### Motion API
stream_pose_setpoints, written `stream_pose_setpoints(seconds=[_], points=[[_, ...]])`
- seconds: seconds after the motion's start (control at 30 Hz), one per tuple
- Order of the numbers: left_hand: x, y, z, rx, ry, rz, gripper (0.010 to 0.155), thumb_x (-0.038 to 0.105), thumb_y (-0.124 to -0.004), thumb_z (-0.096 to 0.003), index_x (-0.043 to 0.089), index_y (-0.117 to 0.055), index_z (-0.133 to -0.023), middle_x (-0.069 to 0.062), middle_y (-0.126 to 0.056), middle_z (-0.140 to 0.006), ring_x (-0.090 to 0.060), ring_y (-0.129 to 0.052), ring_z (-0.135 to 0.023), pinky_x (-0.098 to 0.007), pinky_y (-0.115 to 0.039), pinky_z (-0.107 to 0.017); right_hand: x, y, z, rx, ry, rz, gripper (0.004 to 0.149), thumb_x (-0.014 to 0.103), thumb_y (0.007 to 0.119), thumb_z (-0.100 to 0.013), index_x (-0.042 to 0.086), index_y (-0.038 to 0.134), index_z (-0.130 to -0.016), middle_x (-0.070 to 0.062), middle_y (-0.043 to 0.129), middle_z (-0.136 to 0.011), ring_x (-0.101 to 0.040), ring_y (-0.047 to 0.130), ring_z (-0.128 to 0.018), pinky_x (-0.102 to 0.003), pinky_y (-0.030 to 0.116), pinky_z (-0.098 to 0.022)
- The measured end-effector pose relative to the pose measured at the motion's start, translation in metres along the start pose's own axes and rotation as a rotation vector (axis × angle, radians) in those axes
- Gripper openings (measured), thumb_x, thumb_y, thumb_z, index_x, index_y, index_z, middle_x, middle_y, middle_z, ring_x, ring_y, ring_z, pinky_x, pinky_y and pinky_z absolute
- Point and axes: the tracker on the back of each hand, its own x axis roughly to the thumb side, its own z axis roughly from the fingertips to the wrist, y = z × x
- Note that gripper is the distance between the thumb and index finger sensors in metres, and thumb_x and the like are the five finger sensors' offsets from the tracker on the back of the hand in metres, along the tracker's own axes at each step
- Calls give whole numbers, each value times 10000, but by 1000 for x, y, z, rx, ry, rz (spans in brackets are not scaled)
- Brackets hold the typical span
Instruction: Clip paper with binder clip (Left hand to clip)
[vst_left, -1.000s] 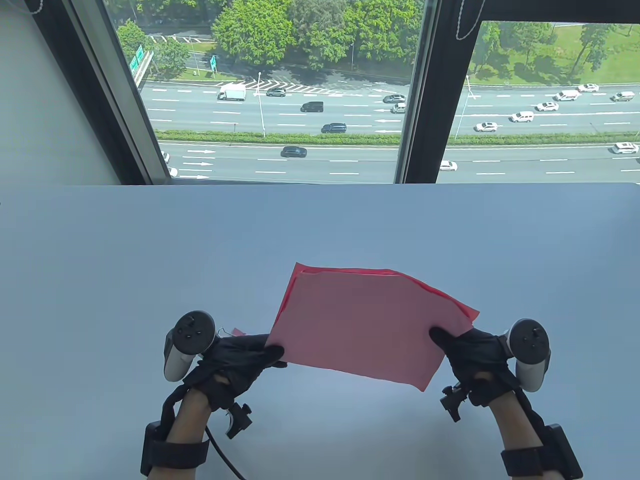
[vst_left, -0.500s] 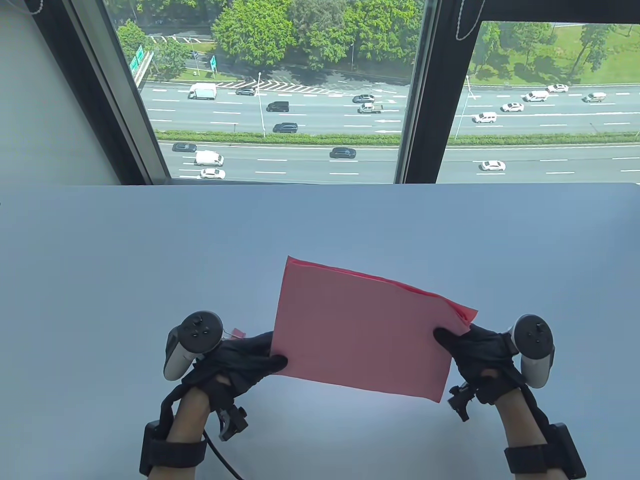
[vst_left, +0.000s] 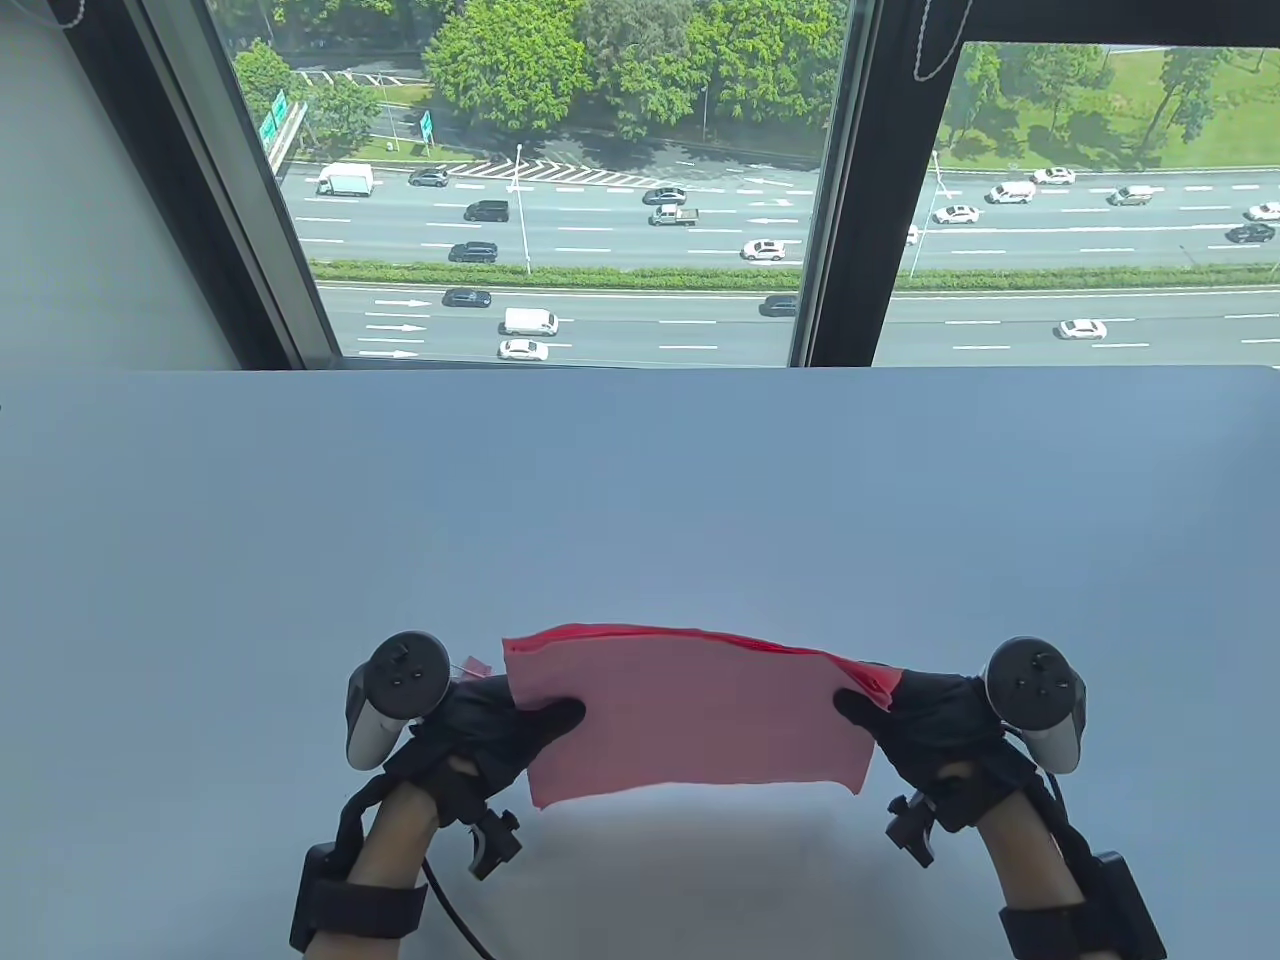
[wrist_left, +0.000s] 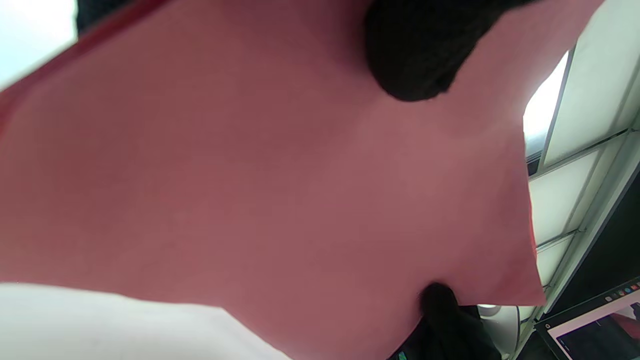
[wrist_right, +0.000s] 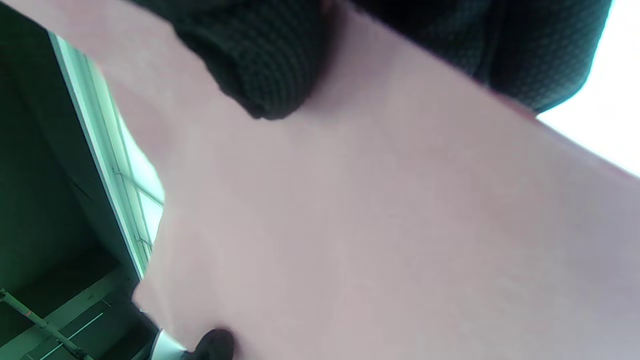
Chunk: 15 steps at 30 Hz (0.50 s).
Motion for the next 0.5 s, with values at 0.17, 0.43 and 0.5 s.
stream_pose_setpoints(seconds=[0.17, 0.43, 0.5], points=[[16, -5, 2, 155, -121, -163, 526, 427, -771, -479, 223, -837, -960, -90, -971, -889, -364, -990, -724, -557, -787, -529, 20, 9, 4, -93, -111, 96, 466, 291, 856, -428, 99, 880, -852, -130, 1026, -695, -388, 1033, -567, -561, 805, -452], [3, -14, -2, 100, -55, -193, 562, 405, -790, -479, 261, -751, -1021, -87, -933, -937, -373, -944, -788, -568, -764, -554, 10, 27, 3, -31, -67, 171, 491, 309, 866, -439, 60, 863, -862, -160, 1020, -690, -409, 1026, -560, -569, 806, -428], [7, -14, -2, 140, -80, -152, 564, 409, -795, -476, 263, -752, -1020, -86, -933, -936, -370, -949, -779, -563, -767, -551, 17, 25, 5, -100, -114, 198, 495, 327, 862, -437, 79, 858, -866, -140, 1024, -689, -387, 1037, -556, -551, 819, -428]])
